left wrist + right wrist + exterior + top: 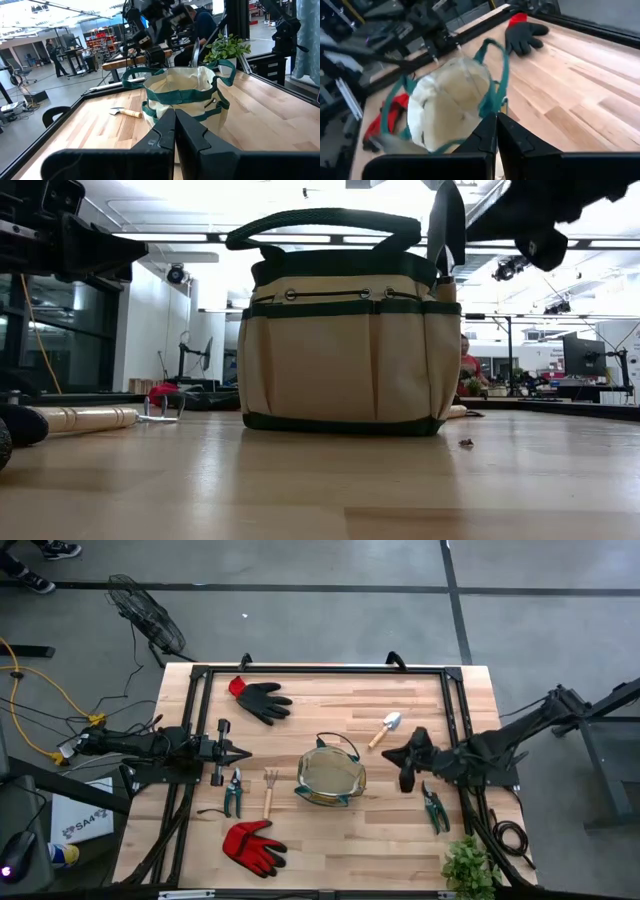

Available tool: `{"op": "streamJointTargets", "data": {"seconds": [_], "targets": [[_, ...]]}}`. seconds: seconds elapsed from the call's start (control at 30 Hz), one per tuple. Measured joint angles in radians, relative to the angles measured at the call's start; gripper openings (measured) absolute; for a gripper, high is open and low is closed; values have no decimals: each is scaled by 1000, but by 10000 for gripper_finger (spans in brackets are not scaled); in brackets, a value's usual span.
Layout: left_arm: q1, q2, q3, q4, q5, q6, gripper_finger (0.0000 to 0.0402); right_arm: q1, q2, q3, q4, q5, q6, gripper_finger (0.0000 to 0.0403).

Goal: Pick & Place Garden tools in Gardening bag
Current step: Put the brown trowel into the gardening bag

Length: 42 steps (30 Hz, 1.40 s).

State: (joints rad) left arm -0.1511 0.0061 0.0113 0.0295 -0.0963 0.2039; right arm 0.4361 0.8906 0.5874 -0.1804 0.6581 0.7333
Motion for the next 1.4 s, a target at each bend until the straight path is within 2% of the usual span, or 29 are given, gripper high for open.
{"op": "streamJointTargets", "data": {"seconds": [0.13, 0.4, 0.57, 0.67, 0.77, 0.83, 1.2, 1.4], "targets": [[0, 0, 0, 0, 0, 0, 0, -63, -23, 72, -169, -98, 7, 4], [0, 0, 0, 0, -1, 0, 0, -245, -26, 155, -489, -437, -51, 6], [0, 0, 0, 0, -3, 0, 0, -359, -3, 155, -564, -511, -173, 22], [0, 0, 0, 0, -3, 0, 0, -449, 26, 155, -564, -520, 23, 46], [0, 0, 0, 0, -3, 0, 0, -534, 68, 155, -565, -591, 299, 76], [0, 0, 0, 0, -3, 0, 0, -573, 95, 155, -562, -647, 392, 98], [0, 0, 0, 0, -2, 0, 0, -707, 216, 155, -460, -663, 625, 218], [0, 0, 0, 0, 1, 0, 0, -770, 302, 155, -403, -661, 633, 245]]}}
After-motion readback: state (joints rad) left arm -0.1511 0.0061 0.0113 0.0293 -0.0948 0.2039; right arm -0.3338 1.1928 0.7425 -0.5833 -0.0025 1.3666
